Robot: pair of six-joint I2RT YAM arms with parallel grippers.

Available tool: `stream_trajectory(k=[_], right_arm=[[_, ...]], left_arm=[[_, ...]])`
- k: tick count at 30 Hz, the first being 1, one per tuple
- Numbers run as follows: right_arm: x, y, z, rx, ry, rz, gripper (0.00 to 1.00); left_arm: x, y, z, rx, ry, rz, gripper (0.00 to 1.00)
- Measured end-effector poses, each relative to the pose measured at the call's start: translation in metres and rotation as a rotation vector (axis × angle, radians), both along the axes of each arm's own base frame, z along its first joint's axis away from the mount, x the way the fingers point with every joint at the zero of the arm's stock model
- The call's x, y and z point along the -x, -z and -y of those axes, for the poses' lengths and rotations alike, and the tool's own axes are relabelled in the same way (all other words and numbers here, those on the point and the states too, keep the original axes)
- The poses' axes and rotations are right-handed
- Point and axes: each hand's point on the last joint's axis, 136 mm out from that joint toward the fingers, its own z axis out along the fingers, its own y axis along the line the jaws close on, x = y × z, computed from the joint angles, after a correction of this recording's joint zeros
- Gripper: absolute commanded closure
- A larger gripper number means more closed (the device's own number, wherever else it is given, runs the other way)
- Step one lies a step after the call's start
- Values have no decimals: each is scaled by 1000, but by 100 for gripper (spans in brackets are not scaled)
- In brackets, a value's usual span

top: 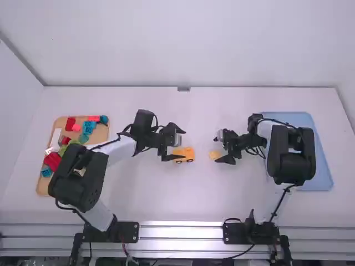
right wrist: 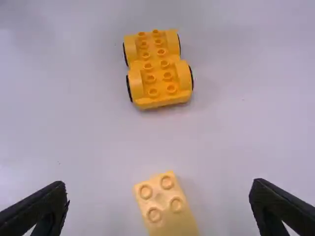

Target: Assemble lego blocks to make yellow taxi

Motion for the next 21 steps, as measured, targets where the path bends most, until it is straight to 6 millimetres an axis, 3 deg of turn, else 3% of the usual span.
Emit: stream_trajectory(k=[3,8,11,15,20,21], right_arm=[[1,12,0,-12,-50,35,8],[5,32,3,-19,-76,22,6],[-7,39,7,-18,-57,33,7],[-10,44,8,-16,-51,8,27],[-9,48,6,1,-65,8,39],[-9,48,5,6,-74,11,48]], left_arm=[[-2,-1,0,6,-17,-17,1],[-3,-2,1,13,-29,-35,1],[-3,-2,1,15,-33,-44,1],[-4,-3,1,18,-34,-40,1],[-4,-3,1,17,-35,-41,1],[-4,-3,1,18,-35,-41,1]])
